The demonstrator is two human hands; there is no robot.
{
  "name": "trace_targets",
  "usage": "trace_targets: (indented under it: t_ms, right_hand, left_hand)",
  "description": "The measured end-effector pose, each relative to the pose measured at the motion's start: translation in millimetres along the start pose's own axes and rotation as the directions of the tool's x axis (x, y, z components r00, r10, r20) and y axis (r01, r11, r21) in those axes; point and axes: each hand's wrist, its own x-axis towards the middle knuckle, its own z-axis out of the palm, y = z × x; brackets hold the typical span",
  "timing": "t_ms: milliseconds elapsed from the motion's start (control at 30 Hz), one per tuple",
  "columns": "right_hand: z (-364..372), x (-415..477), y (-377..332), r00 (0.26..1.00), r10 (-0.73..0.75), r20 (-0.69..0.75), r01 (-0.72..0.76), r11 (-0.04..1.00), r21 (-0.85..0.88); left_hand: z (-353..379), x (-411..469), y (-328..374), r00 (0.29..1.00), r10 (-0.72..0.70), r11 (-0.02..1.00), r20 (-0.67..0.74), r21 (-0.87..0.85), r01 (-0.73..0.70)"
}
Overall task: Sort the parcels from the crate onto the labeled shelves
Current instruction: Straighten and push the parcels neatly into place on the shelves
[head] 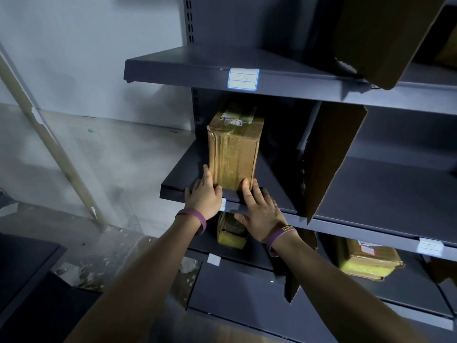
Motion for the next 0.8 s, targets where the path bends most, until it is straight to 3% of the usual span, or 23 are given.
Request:
trace_targets:
  t_ms: [67, 133, 233, 333, 433, 567, 667, 800]
  right_hand:
    - [2, -11, -4, 0.999, -0.003, -0.054, 0.004, 1.000, 0.016]
    - [11, -24, -11, 0.989, -0.037, -0.145, 0.040, 0.999, 0.019]
    - [36, -50, -22, 0.952, -0.138, -0.273, 0.141, 0.990, -0.011]
    - [68, -73, -27, 0.952, -0.157, -0.261, 0.168, 0.986, 0.019]
    - [105, -83, -20, 0.984, -0.099, -0.147, 0.110, 0.991, 0.070]
    - [129, -92, -8, 1.000, 0.006, 0.024, -0.009, 0.994, 0.107]
    - [142, -118, -2, 0.995, 0.055, 0.089, -0.064, 0.992, 0.105]
    - [156, -153, 19, 0.982, 0.135, 0.134, -0.150, 0.983, 0.109]
  left_hand:
    - [3, -9, -4, 0.998, 0.039, 0.999, -0.056, -0.001, -0.039]
    - [11, -26, -9, 0.974, 0.106, 0.989, -0.200, -0.084, -0.125]
    - [27, -61, -17, 0.862, 0.210, 0.936, -0.462, -0.161, -0.314]
    - [51, -92, -32, 0.832, 0.237, 0.909, -0.502, -0.187, -0.372]
    - [86, -106, -60, 0.875, 0.280, 0.924, -0.395, -0.136, -0.357]
    - [126, -103, -91, 0.964, 0.251, 0.968, -0.085, 0.023, -0.250]
    - [147, -104, -104, 0.975, 0.206, 0.970, 0.080, 0.112, -0.214]
    - [174, -117, -93, 0.969, 0.158, 0.977, 0.192, 0.114, -0.182]
